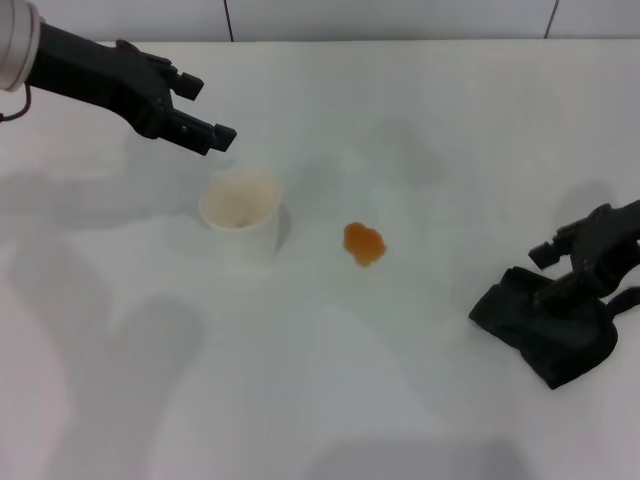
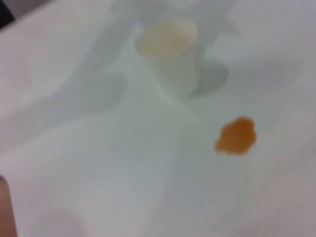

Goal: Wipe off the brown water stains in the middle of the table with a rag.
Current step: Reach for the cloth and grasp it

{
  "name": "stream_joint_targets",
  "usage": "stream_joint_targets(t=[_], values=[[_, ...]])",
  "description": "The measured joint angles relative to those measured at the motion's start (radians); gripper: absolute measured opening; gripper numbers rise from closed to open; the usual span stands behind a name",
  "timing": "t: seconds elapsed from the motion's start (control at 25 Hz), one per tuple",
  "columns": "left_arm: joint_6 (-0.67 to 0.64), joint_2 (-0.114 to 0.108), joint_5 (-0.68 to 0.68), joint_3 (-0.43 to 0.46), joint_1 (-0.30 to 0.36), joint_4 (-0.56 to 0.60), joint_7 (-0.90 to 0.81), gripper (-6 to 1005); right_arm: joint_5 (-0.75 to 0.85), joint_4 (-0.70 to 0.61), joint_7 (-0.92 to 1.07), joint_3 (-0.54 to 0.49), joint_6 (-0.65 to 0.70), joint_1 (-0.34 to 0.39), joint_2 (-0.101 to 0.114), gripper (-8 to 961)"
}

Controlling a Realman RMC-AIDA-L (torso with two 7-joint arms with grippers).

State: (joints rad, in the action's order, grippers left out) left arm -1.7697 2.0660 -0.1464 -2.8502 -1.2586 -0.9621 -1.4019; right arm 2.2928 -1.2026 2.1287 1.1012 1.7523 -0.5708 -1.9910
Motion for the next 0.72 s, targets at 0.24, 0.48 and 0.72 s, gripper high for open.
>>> stream_joint_targets(t=[0.24,0.48,0.72], values=[[0.003,0.003,-0.001,0.000,-0.012,0.001,0.000,880,0.065,0.014,0.021,0.067,-0.022,-0.035,-0.018,864],[0.004,0.003,-0.001,0.000,-0.012,0.001,-0.004,880,0.065,0.018,0.018,0.192,-0.139,-0.020,-0.020,858],[0.005,0.005,-0.001,0.000,-0.015,0.000,-0.005,880,0.068,0.043,0.017,0.234,-0.202,-0.016,-0.022,853]])
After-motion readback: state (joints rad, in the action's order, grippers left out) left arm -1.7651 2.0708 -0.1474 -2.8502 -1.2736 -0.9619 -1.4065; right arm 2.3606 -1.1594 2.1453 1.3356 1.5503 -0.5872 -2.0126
